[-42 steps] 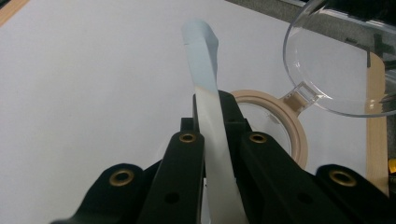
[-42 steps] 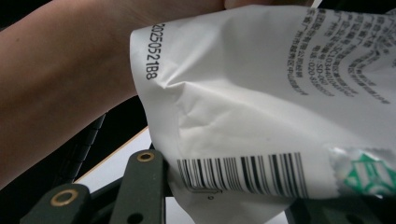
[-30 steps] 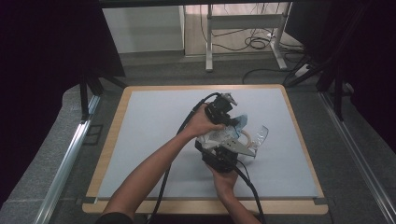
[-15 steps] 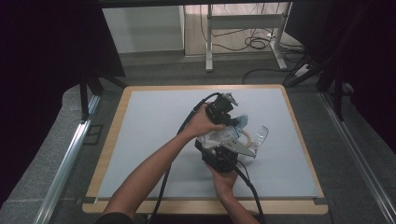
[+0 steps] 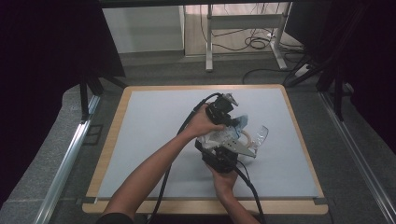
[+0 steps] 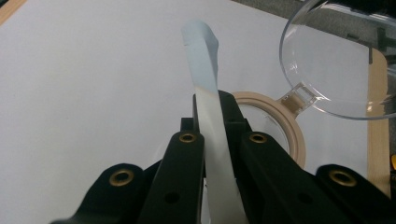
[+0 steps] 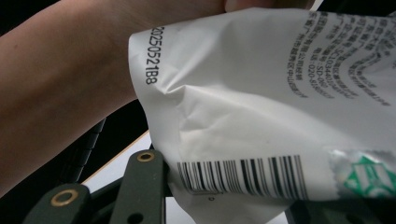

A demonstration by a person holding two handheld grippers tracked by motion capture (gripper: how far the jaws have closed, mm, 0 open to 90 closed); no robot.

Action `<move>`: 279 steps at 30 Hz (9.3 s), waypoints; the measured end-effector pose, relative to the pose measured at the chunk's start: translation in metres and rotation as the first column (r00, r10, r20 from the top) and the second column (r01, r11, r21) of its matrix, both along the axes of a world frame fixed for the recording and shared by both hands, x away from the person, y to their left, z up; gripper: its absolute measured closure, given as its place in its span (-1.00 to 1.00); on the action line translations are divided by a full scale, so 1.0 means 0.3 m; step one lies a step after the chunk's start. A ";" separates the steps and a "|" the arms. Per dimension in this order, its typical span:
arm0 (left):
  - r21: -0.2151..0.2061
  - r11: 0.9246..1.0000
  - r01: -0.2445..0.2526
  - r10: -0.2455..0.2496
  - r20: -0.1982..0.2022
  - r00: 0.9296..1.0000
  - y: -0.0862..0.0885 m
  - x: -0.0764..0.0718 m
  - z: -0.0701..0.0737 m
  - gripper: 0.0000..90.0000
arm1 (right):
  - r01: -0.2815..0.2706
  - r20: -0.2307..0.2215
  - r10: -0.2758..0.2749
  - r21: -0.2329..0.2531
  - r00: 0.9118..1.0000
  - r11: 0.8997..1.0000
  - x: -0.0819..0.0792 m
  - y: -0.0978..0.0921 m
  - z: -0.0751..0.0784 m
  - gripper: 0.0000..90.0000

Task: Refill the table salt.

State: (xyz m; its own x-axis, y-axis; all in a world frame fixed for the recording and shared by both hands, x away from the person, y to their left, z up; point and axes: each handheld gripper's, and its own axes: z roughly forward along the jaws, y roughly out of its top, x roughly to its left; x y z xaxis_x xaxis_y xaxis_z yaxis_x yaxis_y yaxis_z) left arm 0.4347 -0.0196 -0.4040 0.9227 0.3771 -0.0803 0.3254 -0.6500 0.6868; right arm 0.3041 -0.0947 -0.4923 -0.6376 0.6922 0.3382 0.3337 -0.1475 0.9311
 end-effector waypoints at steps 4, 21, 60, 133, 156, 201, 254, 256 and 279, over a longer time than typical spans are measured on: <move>0.000 1.000 0.000 0.000 0.000 1.000 0.000 -0.002 0.000 0.98 | -0.001 0.002 0.001 0.002 1.000 1.000 -0.001 0.000 -0.002 0.38; 0.004 1.000 0.005 -0.005 0.002 1.000 -0.003 -0.001 0.008 0.98 | 0.001 0.002 -0.001 0.006 1.000 1.000 0.000 -0.001 0.005 0.39; 0.003 1.000 0.000 0.000 0.006 1.000 0.010 -0.009 0.012 0.98 | 0.002 0.008 -0.002 0.009 1.000 1.000 -0.006 0.014 0.009 0.39; -0.011 1.000 -0.012 0.012 0.011 1.000 0.018 -0.010 0.000 0.98 | -0.015 0.007 0.015 -0.012 1.000 1.000 0.000 0.009 -0.002 0.39; -0.049 0.999 -0.025 0.025 0.019 0.999 0.045 -0.032 -0.021 0.96 | -0.055 0.013 0.056 -0.108 0.998 0.993 -0.020 -0.016 -0.053 0.35; -0.215 0.976 -0.044 0.040 -0.022 0.999 0.127 -0.104 -0.042 0.99 | -0.160 -0.207 0.095 -0.321 0.974 0.934 -0.020 -0.113 -0.127 -0.29; -0.297 0.918 -0.262 0.278 0.011 0.961 0.483 -0.128 -0.110 0.98 | -0.073 -0.126 0.036 -0.297 0.991 0.952 -0.046 -0.234 -0.103 -0.29; -0.302 0.912 -0.278 0.294 0.009 0.956 0.505 -0.126 -0.116 0.98 | -0.073 -0.129 0.036 -0.296 0.991 0.952 -0.046 -0.233 -0.103 -0.29; -0.344 0.848 -0.403 0.444 0.046 0.895 0.657 -0.130 -0.177 0.98 | -0.075 -0.134 0.036 -0.302 0.990 0.950 -0.041 -0.233 -0.114 -0.29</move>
State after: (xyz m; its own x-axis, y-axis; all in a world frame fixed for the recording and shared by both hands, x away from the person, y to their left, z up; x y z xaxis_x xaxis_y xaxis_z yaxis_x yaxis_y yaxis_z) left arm 0.3957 0.1774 -0.4570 0.6894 0.7060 -0.1623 0.4210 -0.2081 0.8829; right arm 0.2918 -0.1647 -0.5264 -0.6444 0.7394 0.1950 0.4497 0.1602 0.8787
